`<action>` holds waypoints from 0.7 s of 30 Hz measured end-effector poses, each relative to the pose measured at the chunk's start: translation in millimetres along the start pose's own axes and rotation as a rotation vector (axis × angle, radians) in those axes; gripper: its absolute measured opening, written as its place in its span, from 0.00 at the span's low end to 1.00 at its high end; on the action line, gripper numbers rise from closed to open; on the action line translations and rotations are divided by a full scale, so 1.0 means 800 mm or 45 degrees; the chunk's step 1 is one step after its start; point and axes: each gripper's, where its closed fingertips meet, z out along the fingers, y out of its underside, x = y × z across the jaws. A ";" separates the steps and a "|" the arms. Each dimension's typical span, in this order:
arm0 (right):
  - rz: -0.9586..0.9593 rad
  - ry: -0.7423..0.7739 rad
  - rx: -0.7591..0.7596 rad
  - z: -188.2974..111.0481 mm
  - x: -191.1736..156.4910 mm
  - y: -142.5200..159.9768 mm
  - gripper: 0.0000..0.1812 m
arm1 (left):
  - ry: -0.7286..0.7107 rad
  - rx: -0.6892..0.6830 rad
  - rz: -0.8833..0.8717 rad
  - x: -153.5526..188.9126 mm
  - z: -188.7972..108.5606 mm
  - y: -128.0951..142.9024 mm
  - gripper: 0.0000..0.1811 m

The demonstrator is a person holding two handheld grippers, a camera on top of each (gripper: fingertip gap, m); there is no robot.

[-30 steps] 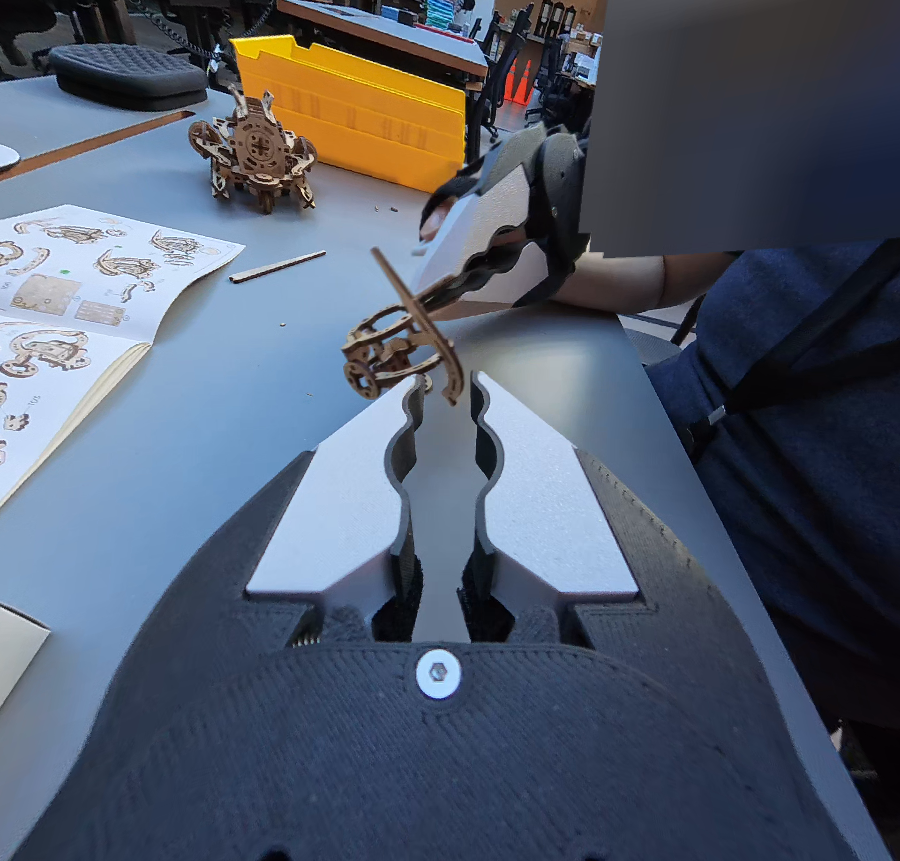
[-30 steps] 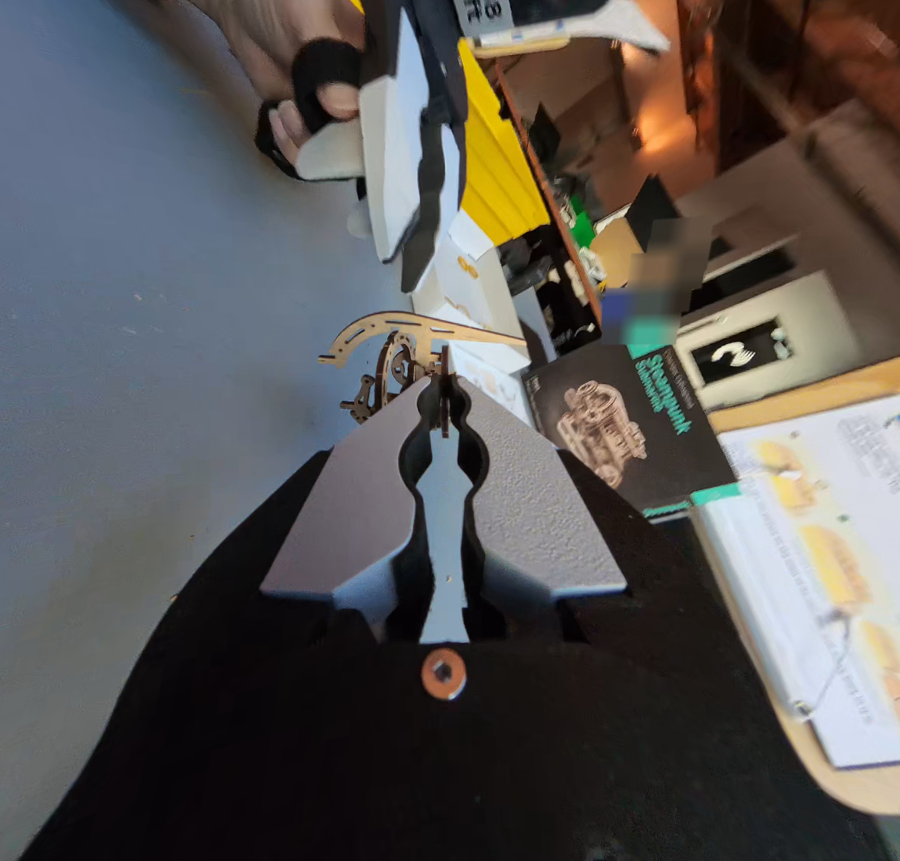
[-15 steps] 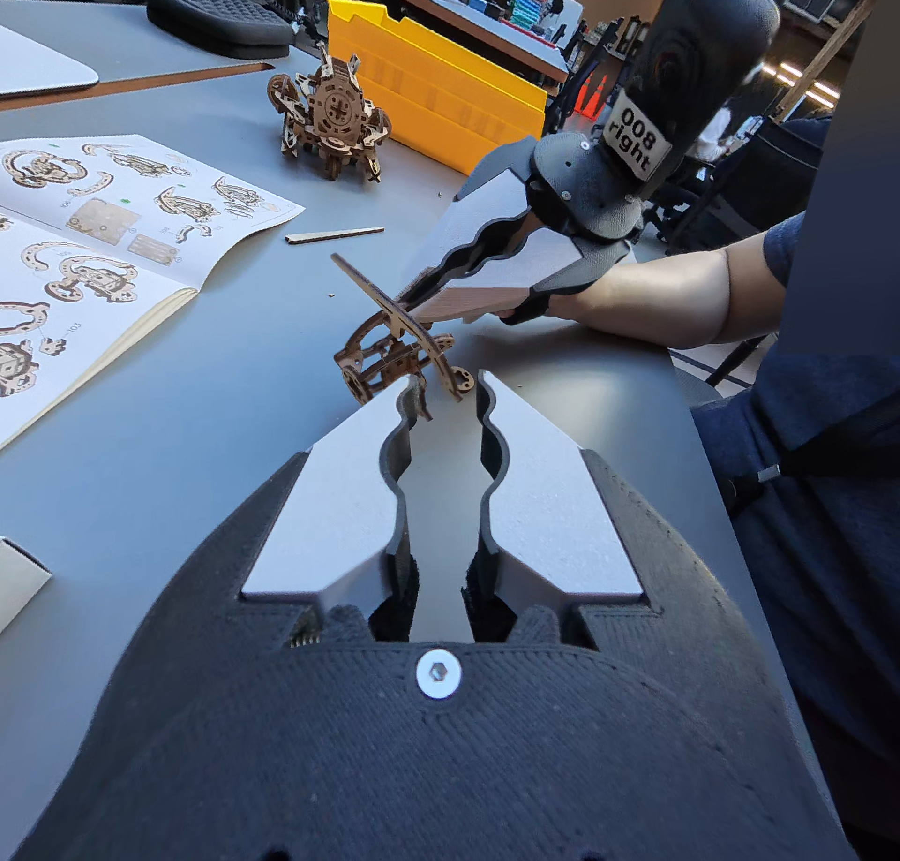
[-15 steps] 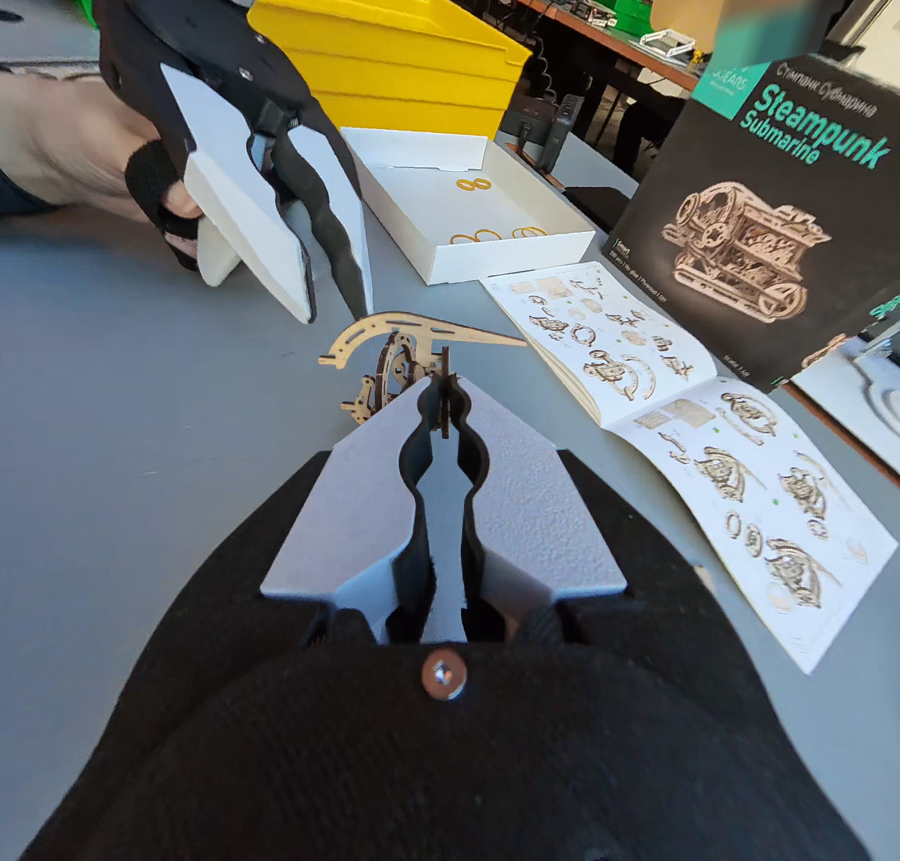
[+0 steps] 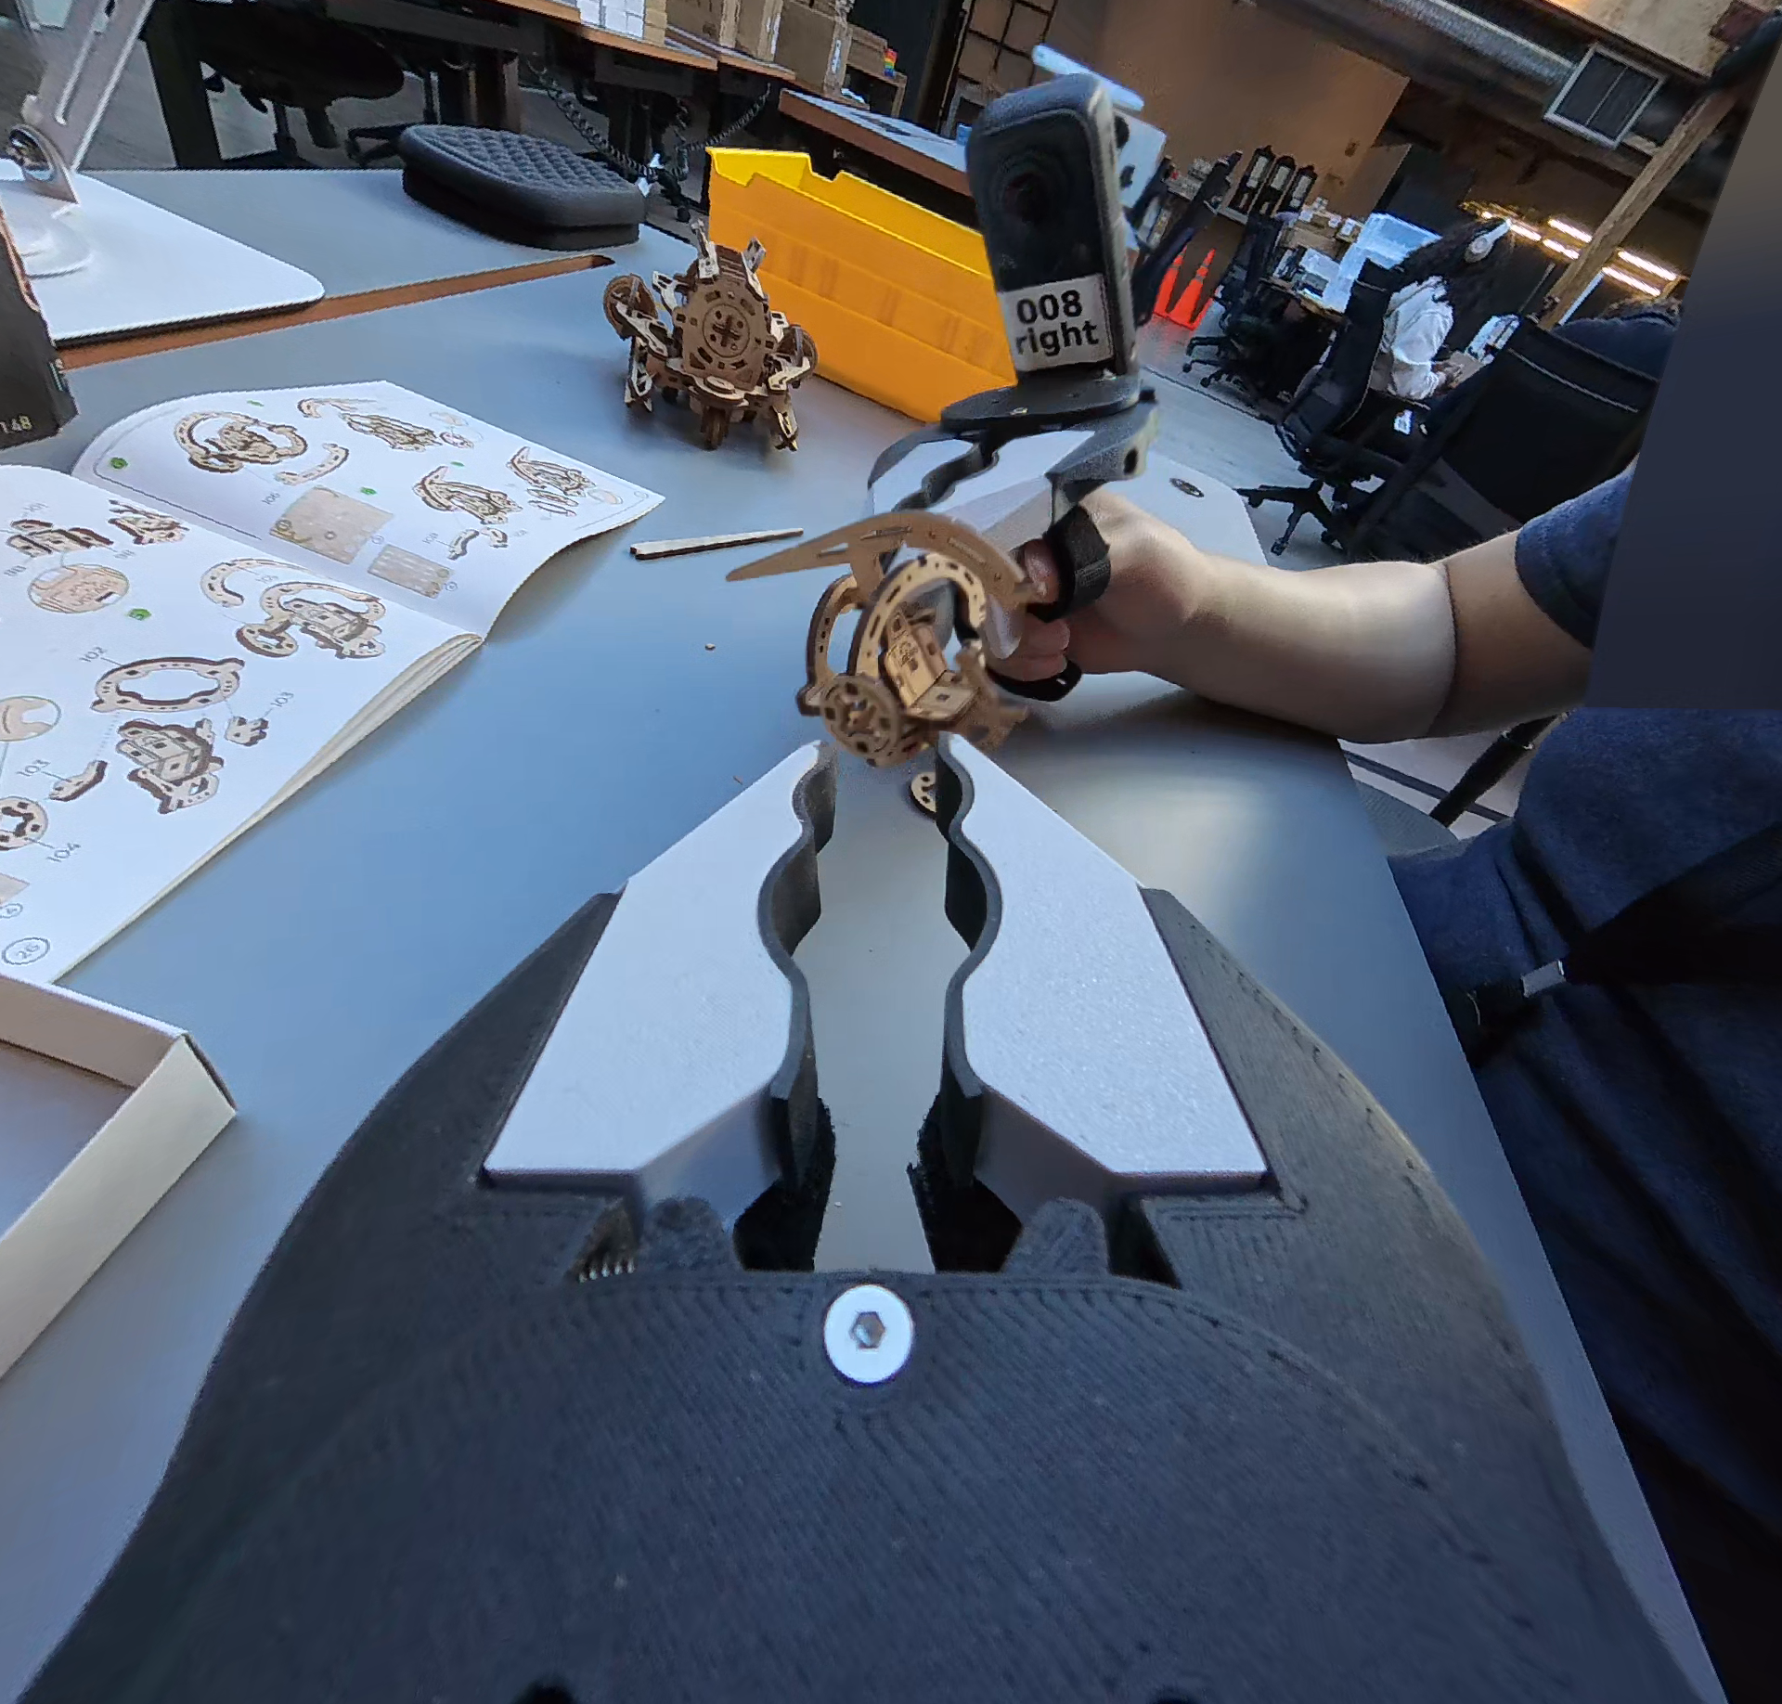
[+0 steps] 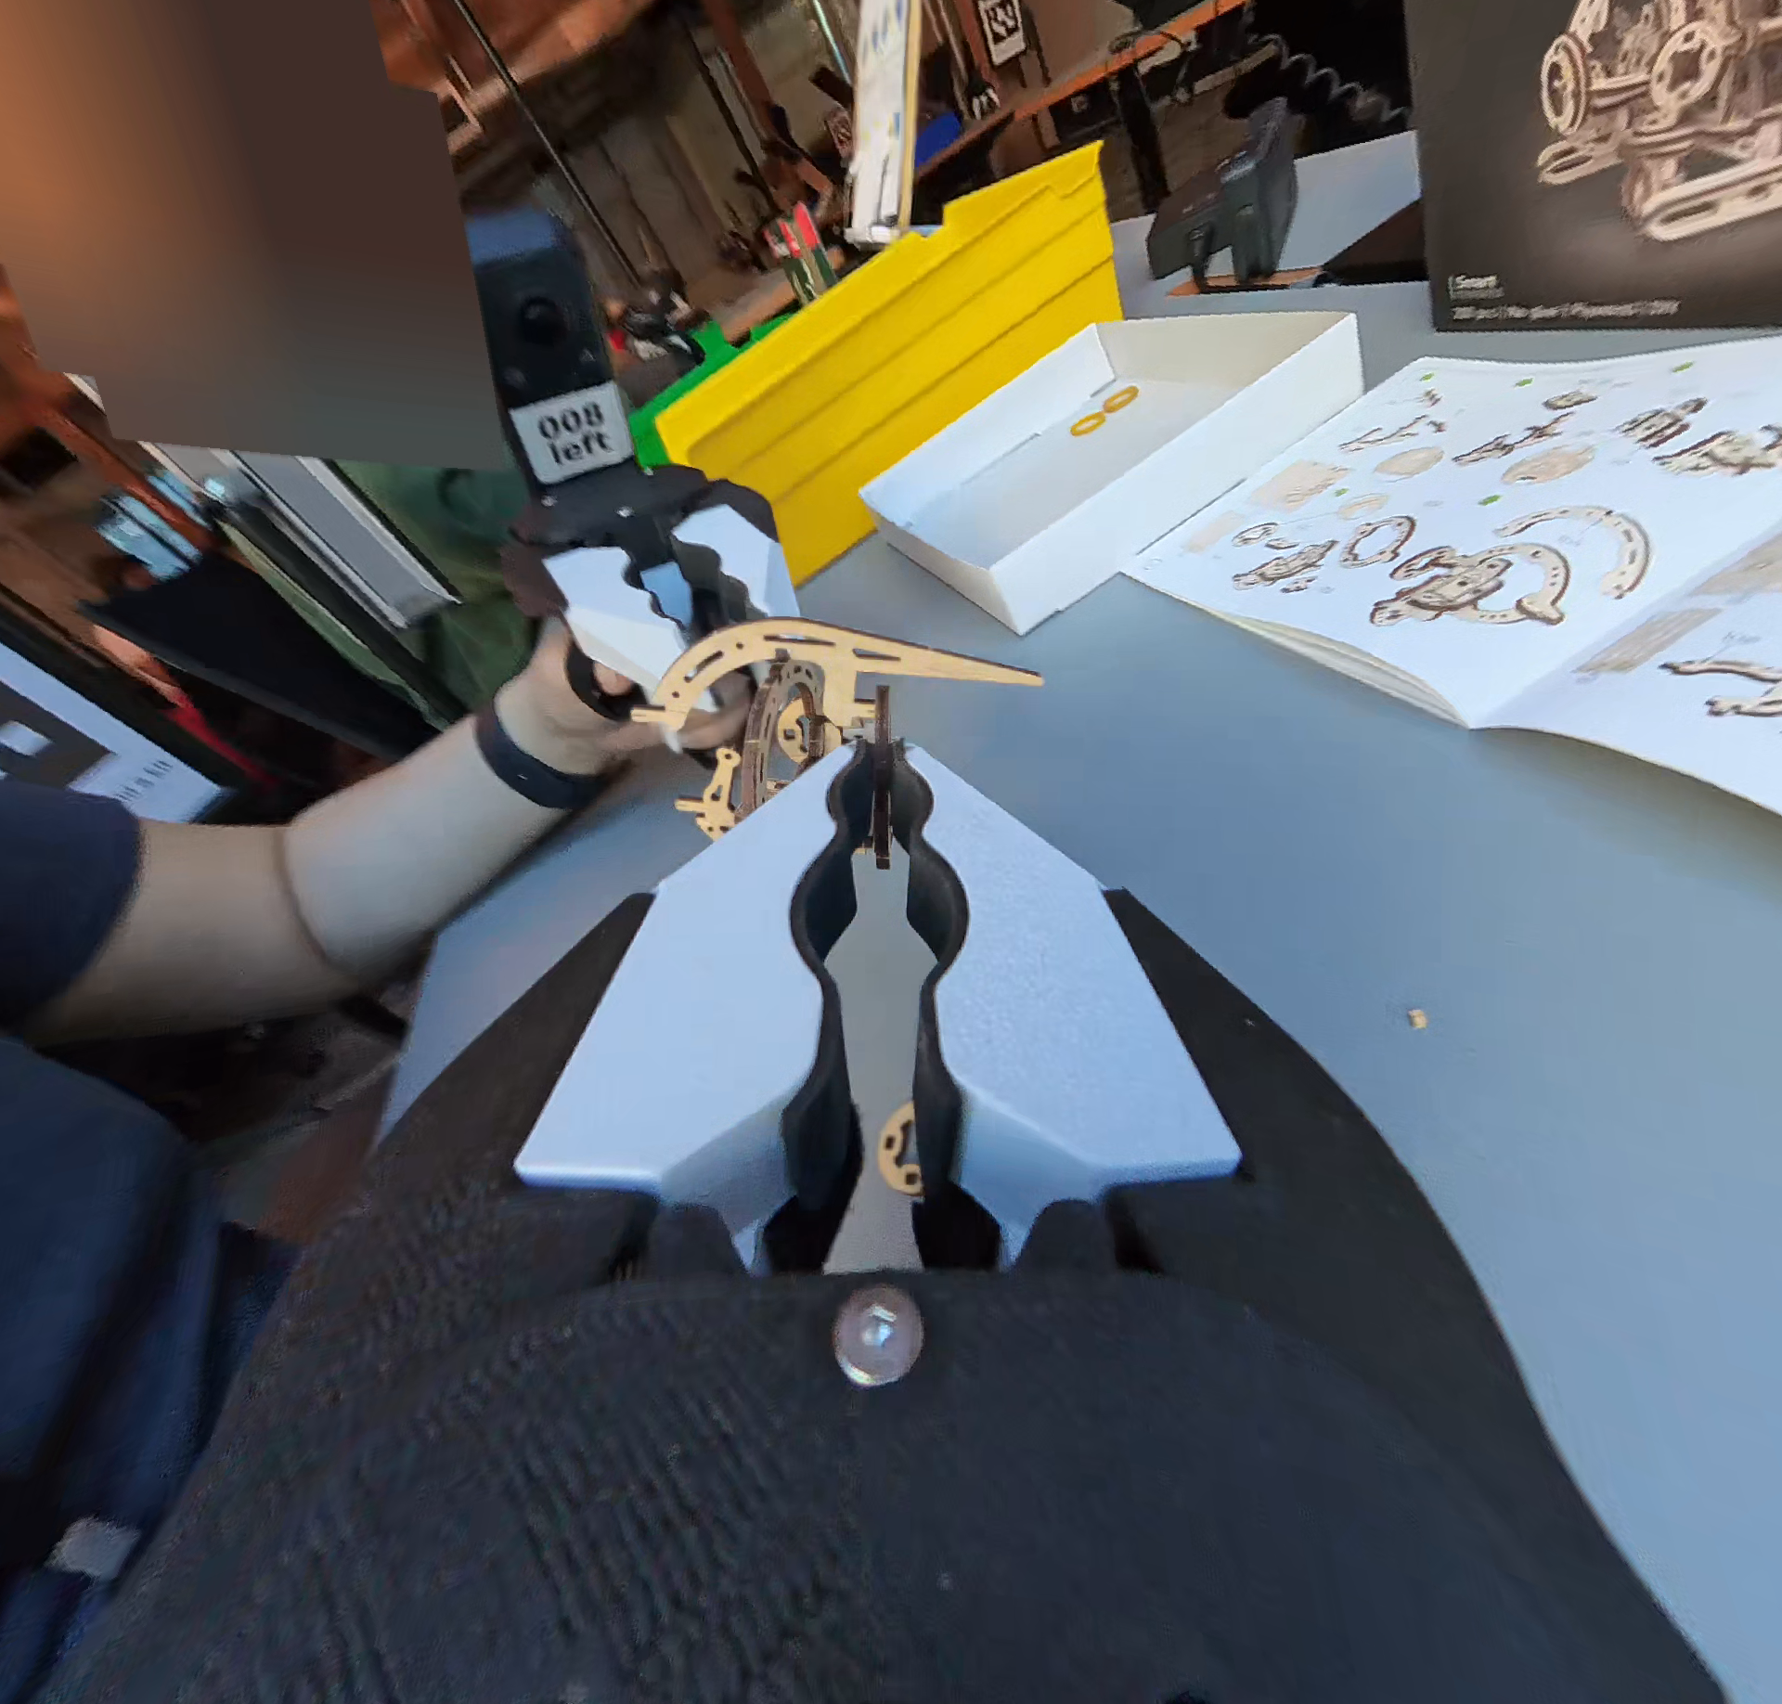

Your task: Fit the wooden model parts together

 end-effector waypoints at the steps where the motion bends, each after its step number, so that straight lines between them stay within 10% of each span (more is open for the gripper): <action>1: 0.066 -0.044 0.017 -0.002 -0.001 -0.003 0.01 | -0.001 0.004 0.000 0.000 0.000 -0.001 0.10; 21: 0.557 -0.353 0.076 -0.012 -0.008 -0.007 0.01 | 0.028 -0.009 -0.045 0.002 0.005 0.005 0.08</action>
